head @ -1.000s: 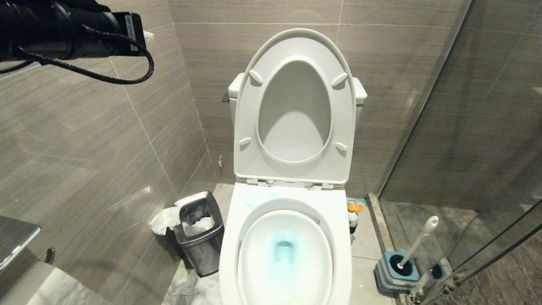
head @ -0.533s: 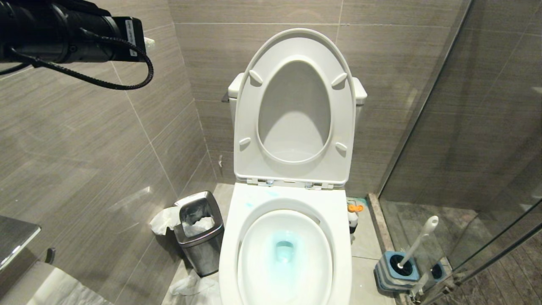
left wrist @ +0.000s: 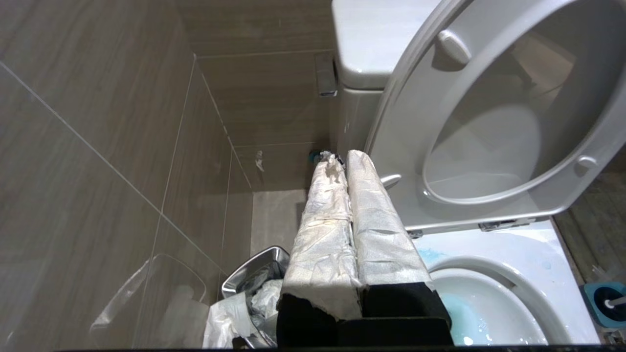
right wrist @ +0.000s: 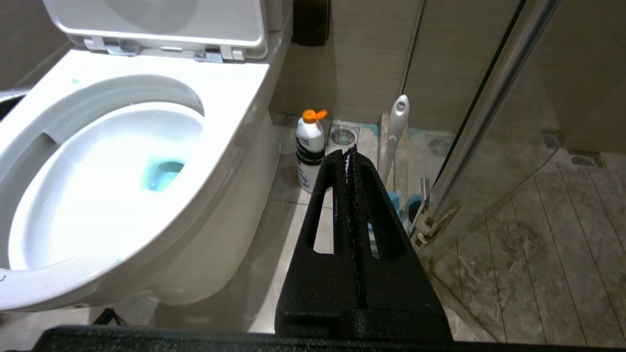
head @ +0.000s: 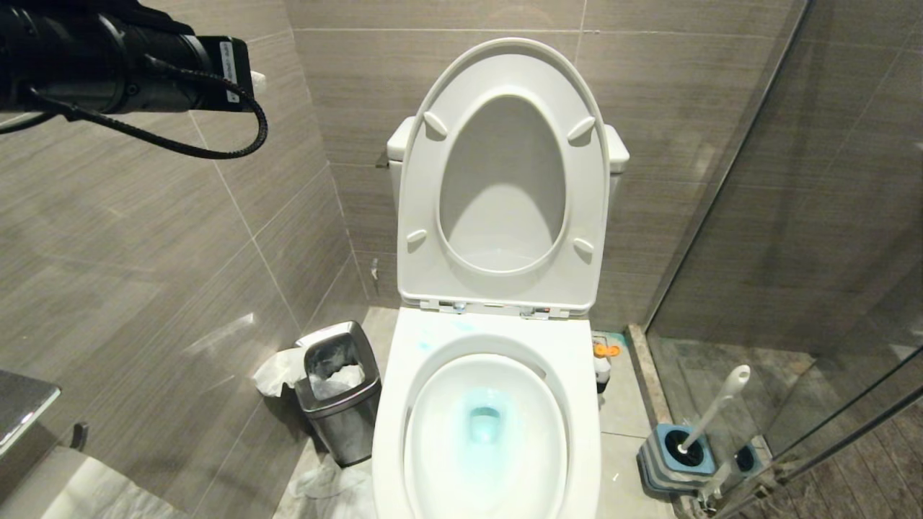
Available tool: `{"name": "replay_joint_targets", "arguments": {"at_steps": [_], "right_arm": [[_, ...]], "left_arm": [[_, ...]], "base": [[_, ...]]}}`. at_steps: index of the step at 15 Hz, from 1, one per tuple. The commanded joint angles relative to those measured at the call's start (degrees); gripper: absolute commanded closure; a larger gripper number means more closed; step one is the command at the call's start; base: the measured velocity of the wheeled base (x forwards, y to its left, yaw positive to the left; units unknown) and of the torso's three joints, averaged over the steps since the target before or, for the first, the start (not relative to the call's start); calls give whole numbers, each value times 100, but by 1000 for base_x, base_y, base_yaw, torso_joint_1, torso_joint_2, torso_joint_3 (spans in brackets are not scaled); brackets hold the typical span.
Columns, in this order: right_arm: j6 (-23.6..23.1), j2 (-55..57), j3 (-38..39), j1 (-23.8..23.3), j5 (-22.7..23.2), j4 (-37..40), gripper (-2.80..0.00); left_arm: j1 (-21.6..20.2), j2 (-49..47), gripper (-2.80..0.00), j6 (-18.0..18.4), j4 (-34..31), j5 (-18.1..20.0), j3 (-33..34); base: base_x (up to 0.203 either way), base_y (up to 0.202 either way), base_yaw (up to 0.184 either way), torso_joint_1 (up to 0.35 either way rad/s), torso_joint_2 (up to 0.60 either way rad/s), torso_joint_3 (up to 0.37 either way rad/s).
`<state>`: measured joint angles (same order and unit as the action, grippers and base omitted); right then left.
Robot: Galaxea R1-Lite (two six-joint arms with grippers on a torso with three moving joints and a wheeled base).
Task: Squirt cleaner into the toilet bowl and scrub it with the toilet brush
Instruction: Flush the toilet
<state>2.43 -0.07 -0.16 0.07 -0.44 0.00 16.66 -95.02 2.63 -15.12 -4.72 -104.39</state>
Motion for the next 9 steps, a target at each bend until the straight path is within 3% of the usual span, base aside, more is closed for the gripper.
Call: {"name": "replay_joint_targets", "arguments": {"at_steps": [1, 3, 5, 7, 9], "right_arm": [[4, 7, 1, 1, 0, 0, 0], [4, 7, -2, 1, 0, 0, 0], [4, 7, -2, 1, 0, 0, 0], [4, 7, -1, 1, 0, 0, 0], [4, 7, -2, 1, 0, 0, 0]], "left_arm": [[3, -35, 0, 1, 0, -2, -3], [7, -114, 0, 12, 58, 15, -3], [10, -279, 0, 73, 713, 15, 37], [51, -623, 0, 110, 2181, 15, 77], [81, -1227, 0, 242, 4159, -20, 11]], "base": [[0, 0, 0, 4, 0, -165], [0, 0, 0, 4, 1, -183], [0, 0, 0, 3, 4, -194], [0, 0, 0, 2, 2, -197], [0, 0, 0, 1, 1, -200]]}}
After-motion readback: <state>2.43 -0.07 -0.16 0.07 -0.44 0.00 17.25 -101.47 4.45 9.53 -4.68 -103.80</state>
